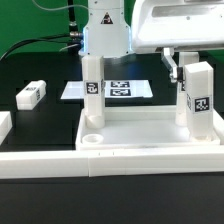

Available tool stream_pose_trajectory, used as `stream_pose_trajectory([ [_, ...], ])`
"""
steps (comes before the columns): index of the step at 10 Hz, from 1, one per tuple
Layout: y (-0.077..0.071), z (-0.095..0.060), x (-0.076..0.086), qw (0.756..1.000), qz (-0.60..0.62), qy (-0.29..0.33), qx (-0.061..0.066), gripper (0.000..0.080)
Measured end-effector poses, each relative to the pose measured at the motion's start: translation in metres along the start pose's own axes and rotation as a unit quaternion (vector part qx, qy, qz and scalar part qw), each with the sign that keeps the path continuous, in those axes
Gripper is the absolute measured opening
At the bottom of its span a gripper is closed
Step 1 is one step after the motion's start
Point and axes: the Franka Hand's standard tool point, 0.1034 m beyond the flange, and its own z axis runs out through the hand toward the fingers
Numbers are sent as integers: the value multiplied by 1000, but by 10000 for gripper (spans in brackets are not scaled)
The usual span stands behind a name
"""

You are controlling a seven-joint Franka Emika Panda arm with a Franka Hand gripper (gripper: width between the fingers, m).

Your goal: Assemble desk

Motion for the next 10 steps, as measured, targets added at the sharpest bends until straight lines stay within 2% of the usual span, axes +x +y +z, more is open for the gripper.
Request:
stream_pose_trajectory([
  [4, 1, 0, 1, 1000, -8, -1, -1, 649],
  [6, 9, -23, 21, 1000, -16, -15, -1, 649],
  [8, 24, -24, 31, 999, -26, -32, -7, 649],
  [9, 34, -23, 36, 998, -23, -60, -12, 649],
  [10, 35, -24, 37, 993, -12, -117, -15, 649],
])
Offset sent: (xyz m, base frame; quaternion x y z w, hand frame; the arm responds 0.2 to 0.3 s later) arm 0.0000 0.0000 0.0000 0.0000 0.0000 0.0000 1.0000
